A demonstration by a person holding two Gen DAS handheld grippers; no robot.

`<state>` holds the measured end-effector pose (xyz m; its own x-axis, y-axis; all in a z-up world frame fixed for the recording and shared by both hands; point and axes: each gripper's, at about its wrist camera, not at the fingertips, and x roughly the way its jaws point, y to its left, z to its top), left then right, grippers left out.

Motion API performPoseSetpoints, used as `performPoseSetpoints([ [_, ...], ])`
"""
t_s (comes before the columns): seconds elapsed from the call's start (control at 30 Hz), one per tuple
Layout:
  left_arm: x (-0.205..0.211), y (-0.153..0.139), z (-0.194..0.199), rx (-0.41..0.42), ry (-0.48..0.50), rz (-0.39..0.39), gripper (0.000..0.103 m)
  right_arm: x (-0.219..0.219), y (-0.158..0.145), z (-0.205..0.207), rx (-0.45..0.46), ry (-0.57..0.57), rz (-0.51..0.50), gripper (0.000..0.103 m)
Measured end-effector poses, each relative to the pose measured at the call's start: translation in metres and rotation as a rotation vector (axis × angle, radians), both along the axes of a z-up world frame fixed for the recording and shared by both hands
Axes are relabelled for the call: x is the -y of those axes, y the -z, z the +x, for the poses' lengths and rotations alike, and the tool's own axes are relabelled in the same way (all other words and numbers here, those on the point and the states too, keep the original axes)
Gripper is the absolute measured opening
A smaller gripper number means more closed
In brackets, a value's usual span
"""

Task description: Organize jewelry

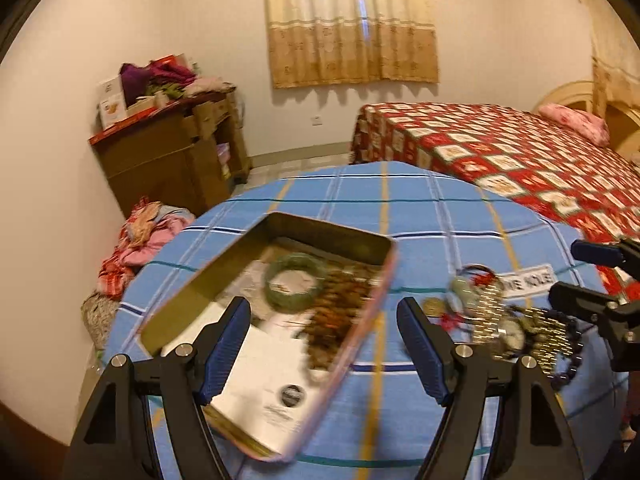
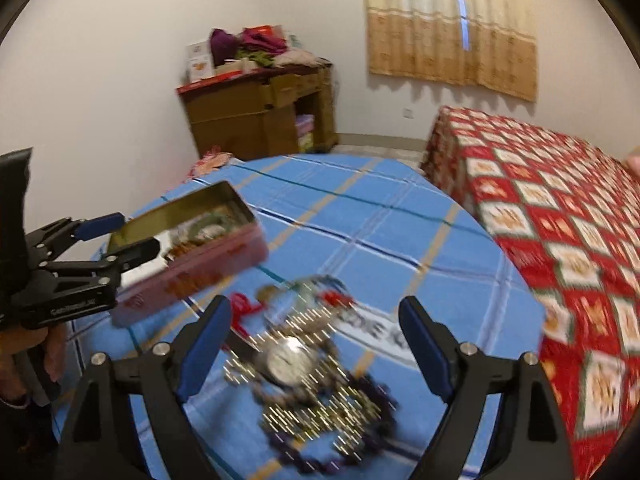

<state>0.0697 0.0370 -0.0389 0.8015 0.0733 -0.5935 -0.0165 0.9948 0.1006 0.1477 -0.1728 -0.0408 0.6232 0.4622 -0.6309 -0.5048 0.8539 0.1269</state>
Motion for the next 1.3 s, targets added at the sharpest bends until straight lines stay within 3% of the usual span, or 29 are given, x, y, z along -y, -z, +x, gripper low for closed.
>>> performPoseSetpoints([
  [0.2, 0.031, 0.015, -0.003, -0.033, 0.060, -0.003, 0.076, 0.026, 0.015, -0.010, -0.031, 0.061, 0.022, 0.088],
  [0.33, 0.044, 0.029, -0.005, -0.074, 0.079, 0.025, 0.076, 0.029, 0.029, -0.019, -0.035, 0.047, -0.023, 0.088],
  [0.5, 0.043, 0.025, -0.011, -0.054, 0.070, 0.007, 0.076, 0.039, 0.043, -0.020, -0.070, 0.038, -0.055, 0.067],
  [0.7, 0.044, 0.026, -0.014, -0.057, 0.069, -0.005, 0.075, 0.040, 0.037, -0.023, -0.067, 0.034, -0.024, 0.056],
  [0.8, 0.043, 0.027, -0.012, -0.067, 0.072, -0.013, 0.066, 0.030, 0.034, -0.026, -0.058, 0.010, -0.022, 0.053],
  [0.83, 0.043, 0.028, -0.011, -0.076, 0.081, -0.019, 0.062, 0.026, 0.035, -0.025, -0.057, 0.003, -0.023, 0.053],
  [1.1, 0.063, 0.042, 0.015, -0.189, 0.160, -0.052, 0.062, 0.023, 0.040, -0.022, -0.056, 0.035, -0.023, 0.053],
  [1.27, 0.077, 0.045, 0.027, -0.215, 0.201, -0.075, 0.062, 0.028, 0.041, -0.020, -0.065, 0.055, -0.004, 0.053],
  [1.3, 0.078, 0.045, 0.028, -0.216, 0.208, -0.076, 0.057, 0.028, 0.042, -0.019, -0.069, 0.056, -0.002, 0.053],
])
